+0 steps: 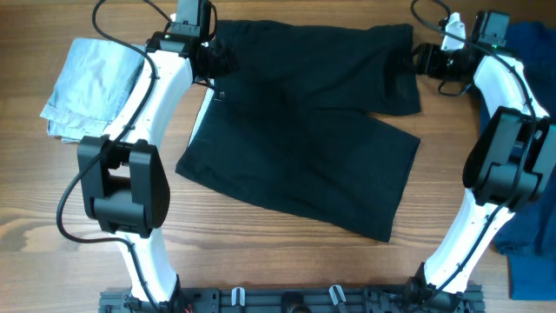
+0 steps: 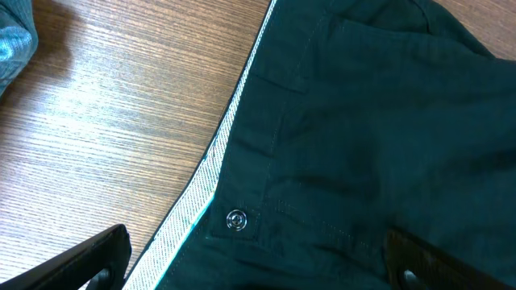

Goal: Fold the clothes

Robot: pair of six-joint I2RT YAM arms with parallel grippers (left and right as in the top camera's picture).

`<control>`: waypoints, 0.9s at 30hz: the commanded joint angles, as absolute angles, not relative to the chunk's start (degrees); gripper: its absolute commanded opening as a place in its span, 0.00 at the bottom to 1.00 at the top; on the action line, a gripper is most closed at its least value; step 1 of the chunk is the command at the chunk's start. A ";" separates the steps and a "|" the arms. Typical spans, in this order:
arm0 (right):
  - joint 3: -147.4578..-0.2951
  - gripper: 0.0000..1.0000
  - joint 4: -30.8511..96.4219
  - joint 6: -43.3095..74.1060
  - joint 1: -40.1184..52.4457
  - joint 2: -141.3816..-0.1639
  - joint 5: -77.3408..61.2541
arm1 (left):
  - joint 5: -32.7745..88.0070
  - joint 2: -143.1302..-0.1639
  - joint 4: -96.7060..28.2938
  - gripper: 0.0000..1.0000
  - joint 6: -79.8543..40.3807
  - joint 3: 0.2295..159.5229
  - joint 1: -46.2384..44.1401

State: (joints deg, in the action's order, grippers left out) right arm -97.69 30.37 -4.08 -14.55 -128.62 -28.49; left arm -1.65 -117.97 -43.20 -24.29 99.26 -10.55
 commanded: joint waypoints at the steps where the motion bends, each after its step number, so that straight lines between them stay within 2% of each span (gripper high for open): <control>1: -92.88 0.62 25.82 -7.90 -13.50 -127.57 -34.13 | -1.37 -117.99 -43.05 1.00 -24.84 99.11 -10.61; 15: -84.82 0.64 9.04 -8.99 -10.81 -127.66 -36.91 | -1.37 -117.99 -43.05 1.00 -24.84 99.11 -10.61; 27: -83.88 0.64 4.97 -5.43 -9.58 -129.93 -34.79 | -1.37 -117.99 -43.05 1.00 -24.84 99.11 -10.61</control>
State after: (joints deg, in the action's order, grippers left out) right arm -84.44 5.63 -7.53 -9.78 -128.64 -34.68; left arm -1.65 -117.97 -43.20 -24.29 99.26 -10.55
